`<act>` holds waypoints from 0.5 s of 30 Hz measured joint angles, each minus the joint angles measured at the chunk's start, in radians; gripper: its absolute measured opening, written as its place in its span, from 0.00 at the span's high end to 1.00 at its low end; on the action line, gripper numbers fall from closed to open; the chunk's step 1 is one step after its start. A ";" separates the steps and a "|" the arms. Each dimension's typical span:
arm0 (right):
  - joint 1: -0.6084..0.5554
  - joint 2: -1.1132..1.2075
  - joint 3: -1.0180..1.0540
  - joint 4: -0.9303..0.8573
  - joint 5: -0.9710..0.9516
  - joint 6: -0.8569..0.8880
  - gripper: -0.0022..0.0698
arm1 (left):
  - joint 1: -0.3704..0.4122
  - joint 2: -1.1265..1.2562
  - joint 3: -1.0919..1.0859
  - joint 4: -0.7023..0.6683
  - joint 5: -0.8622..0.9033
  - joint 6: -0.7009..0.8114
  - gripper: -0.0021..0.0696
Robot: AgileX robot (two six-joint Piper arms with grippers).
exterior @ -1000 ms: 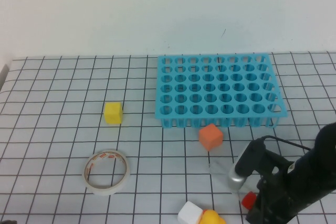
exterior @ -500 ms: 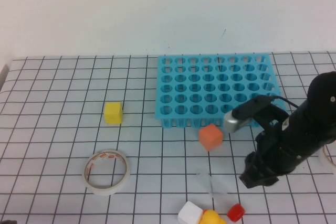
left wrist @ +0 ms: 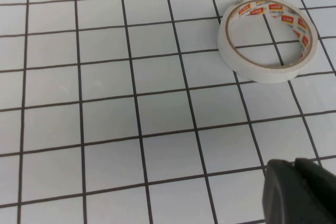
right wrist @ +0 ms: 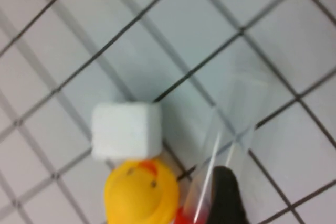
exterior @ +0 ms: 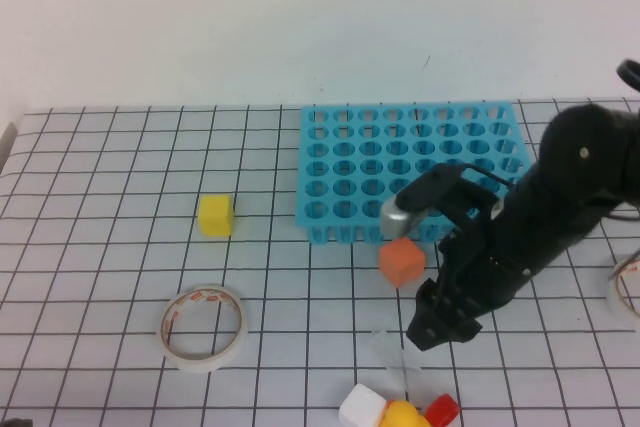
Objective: Place the test tubes
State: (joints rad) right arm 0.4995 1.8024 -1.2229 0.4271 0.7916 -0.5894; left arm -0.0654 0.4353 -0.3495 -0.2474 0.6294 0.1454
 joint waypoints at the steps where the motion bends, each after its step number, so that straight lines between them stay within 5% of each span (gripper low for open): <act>1: 0.002 0.005 -0.023 0.000 0.028 -0.044 0.35 | 0.000 0.000 0.000 0.000 0.000 0.000 0.97; 5: 0.010 0.029 -0.111 -0.006 0.195 -0.353 0.41 | 0.000 0.000 0.000 0.000 -0.001 0.000 0.97; 15: 0.029 0.029 -0.126 -0.043 0.177 -1.019 0.46 | 0.000 0.000 0.000 0.000 -0.007 0.000 0.97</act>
State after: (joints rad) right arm 0.5287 1.8315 -1.3485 0.3839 0.9685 -1.6080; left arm -0.0654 0.4353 -0.3495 -0.2474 0.6223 0.1454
